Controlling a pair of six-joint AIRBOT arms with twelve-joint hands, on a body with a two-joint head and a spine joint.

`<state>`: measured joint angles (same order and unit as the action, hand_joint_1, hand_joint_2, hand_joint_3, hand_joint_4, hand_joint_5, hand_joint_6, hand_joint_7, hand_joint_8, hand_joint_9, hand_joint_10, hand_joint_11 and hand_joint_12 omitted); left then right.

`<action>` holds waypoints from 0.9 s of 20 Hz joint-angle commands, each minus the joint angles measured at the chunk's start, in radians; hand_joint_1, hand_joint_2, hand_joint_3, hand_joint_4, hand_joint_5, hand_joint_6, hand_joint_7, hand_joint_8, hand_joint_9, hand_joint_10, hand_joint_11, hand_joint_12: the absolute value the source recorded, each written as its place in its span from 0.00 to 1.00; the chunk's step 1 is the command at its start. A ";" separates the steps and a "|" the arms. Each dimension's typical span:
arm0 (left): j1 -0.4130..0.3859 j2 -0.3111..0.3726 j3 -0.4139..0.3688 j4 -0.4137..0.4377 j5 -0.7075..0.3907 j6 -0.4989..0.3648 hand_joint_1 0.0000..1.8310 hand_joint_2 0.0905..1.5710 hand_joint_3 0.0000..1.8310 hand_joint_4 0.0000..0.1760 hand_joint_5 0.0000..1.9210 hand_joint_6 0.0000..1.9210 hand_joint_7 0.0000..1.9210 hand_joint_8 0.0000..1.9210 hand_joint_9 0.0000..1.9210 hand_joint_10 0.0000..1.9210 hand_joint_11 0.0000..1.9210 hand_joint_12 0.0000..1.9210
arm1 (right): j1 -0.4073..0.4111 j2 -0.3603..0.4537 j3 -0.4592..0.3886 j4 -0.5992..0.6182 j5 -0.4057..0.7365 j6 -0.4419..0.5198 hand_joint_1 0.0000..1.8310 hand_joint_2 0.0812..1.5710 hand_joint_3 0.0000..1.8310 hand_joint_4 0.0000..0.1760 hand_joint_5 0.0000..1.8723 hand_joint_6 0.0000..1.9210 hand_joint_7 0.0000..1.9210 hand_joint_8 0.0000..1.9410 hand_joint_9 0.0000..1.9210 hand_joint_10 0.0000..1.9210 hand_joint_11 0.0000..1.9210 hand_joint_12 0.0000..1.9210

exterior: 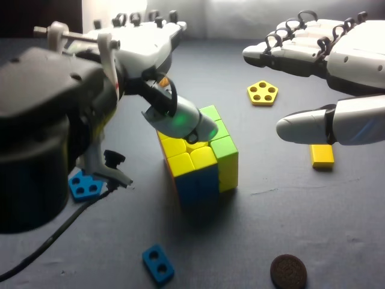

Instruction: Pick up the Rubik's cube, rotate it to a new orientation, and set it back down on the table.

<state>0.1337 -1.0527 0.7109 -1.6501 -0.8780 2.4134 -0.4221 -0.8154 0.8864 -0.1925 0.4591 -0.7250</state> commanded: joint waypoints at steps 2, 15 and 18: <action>-0.034 0.028 -0.026 0.029 0.016 0.039 0.34 0.59 0.00 0.00 0.04 0.01 0.11 0.01 0.11 0.02 0.00 0.35 | 0.006 0.009 -0.002 0.012 0.113 0.002 0.01 0.77 0.00 0.00 0.09 0.01 0.15 0.01 0.13 0.03 0.00 0.34; -0.200 0.118 -0.082 -0.090 0.002 0.234 0.17 0.81 0.00 0.00 0.42 0.56 0.46 0.69 0.42 0.81 0.31 0.99 | -0.001 0.013 -0.011 -0.025 0.111 -0.009 0.00 0.83 0.01 0.00 0.32 0.73 0.40 0.77 0.31 0.93 0.20 1.00; -0.219 0.118 -0.081 -0.101 0.001 0.236 0.12 0.83 0.00 0.00 0.39 0.65 0.46 0.81 0.43 0.92 0.36 1.00 | -0.006 0.013 -0.012 -0.031 0.111 -0.011 0.03 0.83 0.00 0.00 0.33 0.78 0.41 0.81 0.33 0.95 0.25 1.00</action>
<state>-0.0681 -0.9432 0.6273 -1.8282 -0.8837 2.6499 -0.4294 -0.8101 0.8783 -0.2337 0.4580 -0.7368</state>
